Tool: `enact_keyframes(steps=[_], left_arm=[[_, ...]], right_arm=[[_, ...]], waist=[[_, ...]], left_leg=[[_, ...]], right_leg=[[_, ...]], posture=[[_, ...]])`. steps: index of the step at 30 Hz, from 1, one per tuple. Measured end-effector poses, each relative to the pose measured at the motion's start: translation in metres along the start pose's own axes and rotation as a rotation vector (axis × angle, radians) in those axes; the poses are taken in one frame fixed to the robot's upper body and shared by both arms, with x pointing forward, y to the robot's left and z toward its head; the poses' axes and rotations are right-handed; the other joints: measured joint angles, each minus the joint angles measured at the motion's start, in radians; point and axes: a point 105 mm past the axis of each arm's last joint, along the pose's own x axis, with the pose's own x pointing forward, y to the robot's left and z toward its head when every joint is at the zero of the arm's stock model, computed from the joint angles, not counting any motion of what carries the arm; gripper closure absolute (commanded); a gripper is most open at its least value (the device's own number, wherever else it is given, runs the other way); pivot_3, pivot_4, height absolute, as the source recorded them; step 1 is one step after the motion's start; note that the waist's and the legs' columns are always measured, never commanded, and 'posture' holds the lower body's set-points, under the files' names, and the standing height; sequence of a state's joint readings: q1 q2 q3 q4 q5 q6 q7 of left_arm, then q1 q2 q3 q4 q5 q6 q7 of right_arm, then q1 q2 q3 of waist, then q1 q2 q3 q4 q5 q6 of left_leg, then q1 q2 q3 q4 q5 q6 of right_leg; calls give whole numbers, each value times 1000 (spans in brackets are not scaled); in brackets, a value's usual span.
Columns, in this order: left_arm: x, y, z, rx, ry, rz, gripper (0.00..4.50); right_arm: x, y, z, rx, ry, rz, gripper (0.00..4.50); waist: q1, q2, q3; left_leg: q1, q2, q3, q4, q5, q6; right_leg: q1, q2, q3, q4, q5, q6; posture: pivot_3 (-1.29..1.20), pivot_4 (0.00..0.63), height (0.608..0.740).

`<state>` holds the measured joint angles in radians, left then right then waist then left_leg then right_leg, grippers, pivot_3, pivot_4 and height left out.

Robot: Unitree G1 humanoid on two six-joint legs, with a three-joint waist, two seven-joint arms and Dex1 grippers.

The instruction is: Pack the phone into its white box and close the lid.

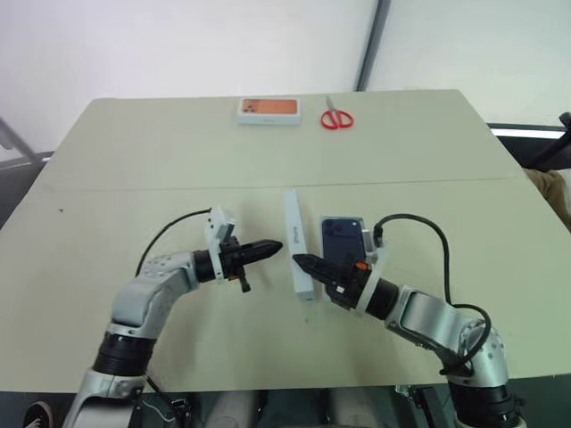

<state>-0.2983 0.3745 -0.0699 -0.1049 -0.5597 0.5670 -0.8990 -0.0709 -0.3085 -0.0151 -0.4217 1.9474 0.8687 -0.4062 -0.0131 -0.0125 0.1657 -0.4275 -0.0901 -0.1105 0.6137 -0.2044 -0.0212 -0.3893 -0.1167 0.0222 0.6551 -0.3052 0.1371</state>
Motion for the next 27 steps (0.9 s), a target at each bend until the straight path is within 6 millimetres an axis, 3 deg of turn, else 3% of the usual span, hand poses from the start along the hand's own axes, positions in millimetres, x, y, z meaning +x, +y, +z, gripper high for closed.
enact_keyframes(steps=[2, 5, 9, 16, 21, 24, 27], left_arm=[[8, -2, -5, 2, 1, 3, 4479], [15, -4, -9, 6, 4, 3, 4479], [21, -8, -10, 5, 2, -13, 4479], [42, -14, -6, 12, -31, -49, 4479], [62, -23, -8, 0, -41, -94, 4479], [70, -27, -17, -8, -21, -116, 4479], [81, -34, -21, -15, -14, -151, 4479]], right_arm=[[-1, -2, -1, 13, -6, -4, 3902], [-3, -5, 1, 0, -2, -27, 2653], [-10, -11, 7, -71, 25, -87, 568], [-45, 1, 59, -327, -36, -145, 568], [-84, -19, 93, -749, -6, -393, 568], [-92, -31, 110, -856, -53, -451, 1398], [-95, -46, 118, -997, -40, -536, 2875]], waist=[[0, 0, 0], [0, 0, 0], [1, 0, 0], [3, 0, 0], [6, 0, 0], [-1, -1, 0], [3, 0, 0]], left_leg=[[0, 0, 0, 0, 0, 0], [0, 0, 0, 0, 0, 0], [0, -1, 0, 1, 0, 0], [0, -1, 0, 2, 0, 1], [0, -1, 0, 3, -1, 2], [1, 0, 1, 3, -1, 2], [0, 0, 1, 3, -1, 2]], right_leg=[[0, 0, 0, 0, 0, 0], [0, 0, 0, 0, 0, 0], [1, 0, 0, 0, 0, 0], [2, 0, -2, -2, 0, 0], [4, 1, -3, -2, 0, 1], [4, 1, -3, -2, 0, 1], [4, 1, -3, -1, 0, 1]], posture=[[0, 150, 740], [0, 150, 740], [0, 150, 740], [0, 150, 740], [0, 150, 740], [0, 150, 740], [0, 150, 740]])
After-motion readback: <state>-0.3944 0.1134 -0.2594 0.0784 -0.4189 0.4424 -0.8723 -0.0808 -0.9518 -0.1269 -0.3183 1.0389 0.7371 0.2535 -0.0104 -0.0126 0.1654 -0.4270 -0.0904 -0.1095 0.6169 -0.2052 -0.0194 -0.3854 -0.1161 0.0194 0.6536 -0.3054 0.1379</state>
